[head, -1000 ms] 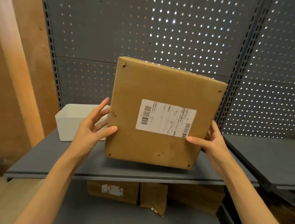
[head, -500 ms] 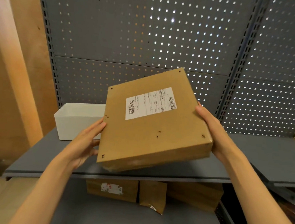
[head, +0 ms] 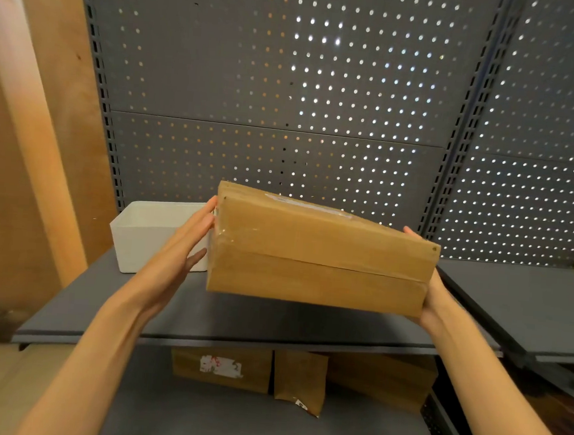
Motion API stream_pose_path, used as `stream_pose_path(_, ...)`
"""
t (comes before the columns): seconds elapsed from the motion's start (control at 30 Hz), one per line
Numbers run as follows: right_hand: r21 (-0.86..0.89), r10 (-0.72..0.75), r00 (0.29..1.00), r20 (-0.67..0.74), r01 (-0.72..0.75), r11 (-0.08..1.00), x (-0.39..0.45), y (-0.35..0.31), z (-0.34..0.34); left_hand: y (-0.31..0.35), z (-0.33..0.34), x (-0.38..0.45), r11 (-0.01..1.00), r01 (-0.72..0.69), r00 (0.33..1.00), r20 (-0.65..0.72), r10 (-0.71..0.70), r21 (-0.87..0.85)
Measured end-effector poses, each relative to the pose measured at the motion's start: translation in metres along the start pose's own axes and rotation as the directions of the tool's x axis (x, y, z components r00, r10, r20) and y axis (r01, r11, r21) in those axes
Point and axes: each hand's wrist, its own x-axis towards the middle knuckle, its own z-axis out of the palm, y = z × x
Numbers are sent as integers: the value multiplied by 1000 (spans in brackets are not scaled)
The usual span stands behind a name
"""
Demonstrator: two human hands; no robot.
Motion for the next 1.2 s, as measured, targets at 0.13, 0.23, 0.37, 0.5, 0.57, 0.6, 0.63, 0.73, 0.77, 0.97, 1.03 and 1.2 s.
stream_pose_path(0.13, 40, 3, 1000, 14, -3, 999, -1, 7, -5, 6, 7, 5, 998, -23, 1000, -4, 23, 63)
stream_pose_path(0.23, 100, 9, 1000, 4, -9, 995, -2, 11, -4, 8, 7, 9, 993, -31, 999, -22, 34, 116)
stream_pose_path(0.37, 144, 16, 1000, -23, -12, 990, -2, 16, -8, 10, 12, 9, 986, -71, 997, -1, 72, 154)
stream_pose_path(0.5, 106, -56, 997, 53, 50, 993, -6, 14, -4, 7, 12, 8, 983, -65, 998, -9, 68, 174)
stream_pose_path(0.57, 19, -148, 984, 97, 147, 989, -8, 12, 1, 5, 9, 7, 990, -63, 997, -30, 67, 125)
stream_pose_path(0.6, -52, -192, 977, 92, 197, 979, -8, 11, 2, 2, 8, 7, 995, -65, 996, -51, 69, 77)
stream_pose_path(0.63, -125, -224, 971, 81, 232, 964, -8, 10, 4, 0, 7, 7, 998, -58, 995, -86, 59, 9)
stream_pose_path(0.73, -302, -307, 951, 33, 302, 904, -14, 3, 17, -14, 1, 11, 965, -23, 978, -204, -32, -260)
stream_pose_path(0.77, -364, -331, 943, 20, 316, 876, -18, 0, 24, -19, -2, 12, 934, -13, 973, -218, -71, -358)
stream_pose_path(0.97, -552, -509, 847, 153, 501, 667, -33, -3, 59, -50, -10, 14, 703, -11, 974, -167, -153, -711)
stream_pose_path(1.03, -523, -558, 816, 151, 545, 655, -34, -1, 65, -59, -11, 13, 636, -14, 979, -141, -149, -772)
stream_pose_path(1.2, -514, -568, 809, 149, 554, 655, -28, 3, 65, -68, -7, 10, 609, -25, 991, -102, -92, -792)
